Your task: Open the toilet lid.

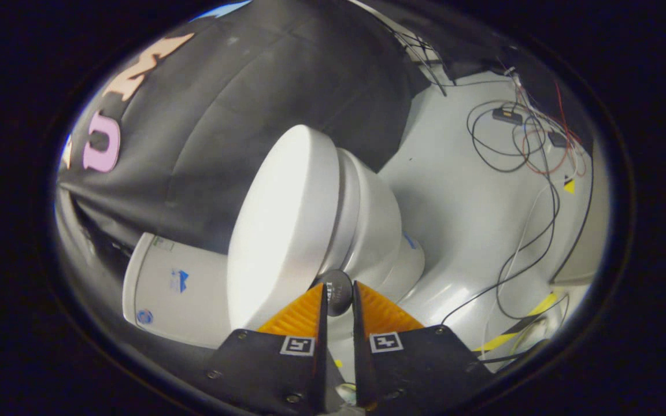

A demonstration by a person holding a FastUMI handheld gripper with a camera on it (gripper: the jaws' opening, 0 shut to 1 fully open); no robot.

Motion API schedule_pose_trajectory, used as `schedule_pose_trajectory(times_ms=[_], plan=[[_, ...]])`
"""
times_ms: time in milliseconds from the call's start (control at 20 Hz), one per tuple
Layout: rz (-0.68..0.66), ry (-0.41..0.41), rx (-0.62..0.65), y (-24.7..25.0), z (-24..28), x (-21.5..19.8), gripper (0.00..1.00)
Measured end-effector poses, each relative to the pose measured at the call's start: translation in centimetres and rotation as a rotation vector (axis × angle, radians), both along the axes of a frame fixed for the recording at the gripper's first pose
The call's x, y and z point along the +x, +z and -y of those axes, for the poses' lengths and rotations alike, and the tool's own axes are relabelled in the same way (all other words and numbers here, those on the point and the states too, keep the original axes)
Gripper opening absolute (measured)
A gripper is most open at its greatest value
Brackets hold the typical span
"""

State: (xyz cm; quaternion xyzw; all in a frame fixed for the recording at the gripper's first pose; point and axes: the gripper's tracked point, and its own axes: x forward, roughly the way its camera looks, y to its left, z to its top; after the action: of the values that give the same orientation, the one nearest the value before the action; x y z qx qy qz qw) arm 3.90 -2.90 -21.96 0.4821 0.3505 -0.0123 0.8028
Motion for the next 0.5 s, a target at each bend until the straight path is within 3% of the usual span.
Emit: schedule_pose_trajectory(times_ms=[50, 200, 500], plan=[[0.001, -0.015, 0.010, 0.4, 0.7, -1.2, 0.20], [0.031, -0.021, 0.055, 0.7, 0.1, -0.2, 0.02], [0.078, -0.032, 0.076, 2.9, 0.1, -0.1, 0.01]])
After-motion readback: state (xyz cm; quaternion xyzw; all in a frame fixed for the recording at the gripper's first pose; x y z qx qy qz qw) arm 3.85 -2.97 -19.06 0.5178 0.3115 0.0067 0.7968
